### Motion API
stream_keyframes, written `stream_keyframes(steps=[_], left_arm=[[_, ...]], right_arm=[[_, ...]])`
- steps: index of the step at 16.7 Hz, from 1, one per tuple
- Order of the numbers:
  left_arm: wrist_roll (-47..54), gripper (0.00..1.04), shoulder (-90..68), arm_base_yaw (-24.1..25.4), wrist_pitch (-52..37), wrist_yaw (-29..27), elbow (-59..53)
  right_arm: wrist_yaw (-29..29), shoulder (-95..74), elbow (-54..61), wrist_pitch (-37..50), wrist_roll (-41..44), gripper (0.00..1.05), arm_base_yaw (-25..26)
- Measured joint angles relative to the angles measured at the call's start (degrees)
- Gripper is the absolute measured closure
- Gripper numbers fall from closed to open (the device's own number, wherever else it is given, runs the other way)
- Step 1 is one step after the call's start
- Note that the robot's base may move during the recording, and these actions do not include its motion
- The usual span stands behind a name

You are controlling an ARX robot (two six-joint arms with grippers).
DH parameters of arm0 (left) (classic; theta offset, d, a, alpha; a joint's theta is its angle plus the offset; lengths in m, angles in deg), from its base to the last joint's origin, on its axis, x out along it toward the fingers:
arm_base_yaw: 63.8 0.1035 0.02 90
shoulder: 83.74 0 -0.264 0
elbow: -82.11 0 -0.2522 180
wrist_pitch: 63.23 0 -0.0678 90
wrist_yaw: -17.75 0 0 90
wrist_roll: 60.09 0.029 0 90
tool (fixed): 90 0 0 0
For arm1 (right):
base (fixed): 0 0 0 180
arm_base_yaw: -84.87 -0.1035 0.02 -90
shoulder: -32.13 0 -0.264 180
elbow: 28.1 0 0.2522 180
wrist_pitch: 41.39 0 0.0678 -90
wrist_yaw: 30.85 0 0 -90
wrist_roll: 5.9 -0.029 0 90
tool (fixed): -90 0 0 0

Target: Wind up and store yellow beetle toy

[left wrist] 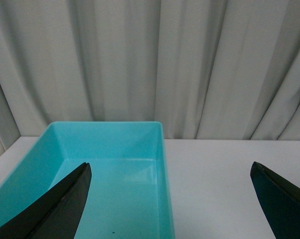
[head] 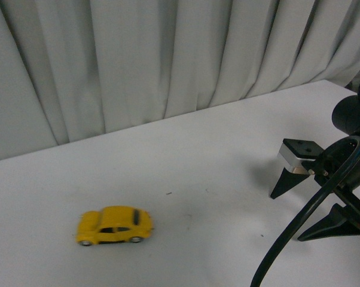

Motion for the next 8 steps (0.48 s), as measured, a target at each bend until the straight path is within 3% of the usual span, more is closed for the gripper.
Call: stream_keyframes(steps=[6,8], left_arm=[[0.0,0.07,0.0,0.0,0.0,0.0,0.0],[0.0,0.07,0.0,0.0,0.0,0.0,0.0]], right_arm=[[-1.1,0.0,-3.0,-2.8,-0.3,0.07,-1.6],[1.5,1.0,-5.6,-3.0,-1.5,0.07,-3.4]])
